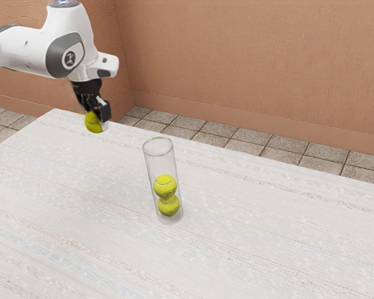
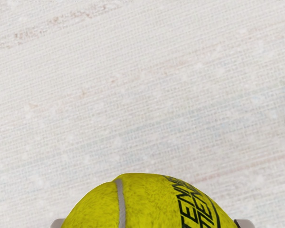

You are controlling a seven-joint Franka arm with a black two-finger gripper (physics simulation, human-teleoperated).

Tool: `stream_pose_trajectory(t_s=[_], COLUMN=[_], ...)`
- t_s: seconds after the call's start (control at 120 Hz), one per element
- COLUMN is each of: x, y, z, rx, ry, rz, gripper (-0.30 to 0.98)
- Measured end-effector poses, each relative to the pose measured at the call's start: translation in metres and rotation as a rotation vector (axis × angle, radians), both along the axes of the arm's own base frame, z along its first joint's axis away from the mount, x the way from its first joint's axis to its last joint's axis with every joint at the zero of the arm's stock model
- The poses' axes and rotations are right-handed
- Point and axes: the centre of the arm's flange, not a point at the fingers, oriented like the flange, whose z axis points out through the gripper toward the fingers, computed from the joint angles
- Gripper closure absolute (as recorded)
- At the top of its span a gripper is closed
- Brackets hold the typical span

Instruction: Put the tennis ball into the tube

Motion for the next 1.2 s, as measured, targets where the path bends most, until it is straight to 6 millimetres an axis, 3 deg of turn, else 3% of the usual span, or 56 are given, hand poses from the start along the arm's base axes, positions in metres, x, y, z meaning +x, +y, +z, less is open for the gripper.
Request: stream_pose_trajectory(t_s=[0.267, 0.525, 0.7, 1.2], x=[0.001, -0.001, -0.003, -0.005], y=[-0.081, -0.118, -0.156, -0.18], z=[0.005, 0.014, 0.02, 0.022], rx=[0.0, 0.011, 0.027, 0.038], ry=[0.004, -0.001, -0.011, -0.022], rz=[-0.073, -0.079, -0.107, -0.071], gripper=[0.4, 0.4, 0.4, 0.4])
